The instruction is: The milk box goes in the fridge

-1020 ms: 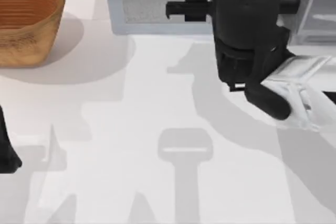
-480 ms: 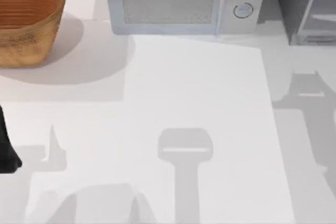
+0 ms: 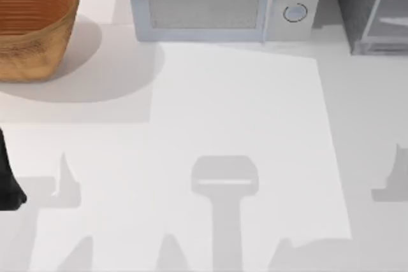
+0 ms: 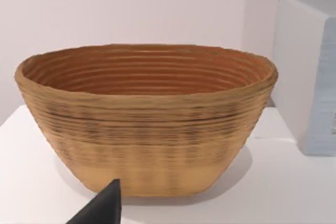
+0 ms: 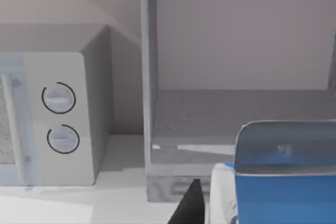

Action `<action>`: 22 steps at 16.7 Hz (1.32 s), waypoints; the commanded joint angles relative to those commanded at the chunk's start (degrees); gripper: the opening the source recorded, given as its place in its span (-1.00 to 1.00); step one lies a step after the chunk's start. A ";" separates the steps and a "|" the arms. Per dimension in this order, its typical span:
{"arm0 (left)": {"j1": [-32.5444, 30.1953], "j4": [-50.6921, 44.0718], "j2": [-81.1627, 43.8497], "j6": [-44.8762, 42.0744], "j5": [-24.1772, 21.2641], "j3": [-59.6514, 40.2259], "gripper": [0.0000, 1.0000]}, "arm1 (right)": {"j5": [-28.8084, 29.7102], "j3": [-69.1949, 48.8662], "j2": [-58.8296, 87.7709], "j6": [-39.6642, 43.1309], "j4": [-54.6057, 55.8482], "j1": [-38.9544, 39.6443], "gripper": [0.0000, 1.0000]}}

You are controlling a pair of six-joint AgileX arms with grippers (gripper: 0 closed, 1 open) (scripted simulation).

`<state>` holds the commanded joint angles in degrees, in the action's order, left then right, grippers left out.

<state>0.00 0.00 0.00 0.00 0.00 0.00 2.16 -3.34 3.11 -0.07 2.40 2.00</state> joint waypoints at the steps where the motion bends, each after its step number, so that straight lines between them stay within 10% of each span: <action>1: 0.00 0.00 0.00 0.00 0.00 0.00 1.00 | -1.11 1.71 -1.61 0.04 -1.22 -1.03 -1.00; 12: 0.00 0.00 0.00 0.00 0.00 0.00 1.00 | -3.13 -0.37 3.09 -0.24 2.16 -2.65 -1.00; 22: 0.00 0.00 0.00 0.00 0.00 0.00 1.00 | -9.17 -24.09 53.97 -0.33 31.23 -9.64 -1.00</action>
<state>0.00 0.00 0.00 0.00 0.00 0.00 -7.01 -27.44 57.08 -0.40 33.63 -7.64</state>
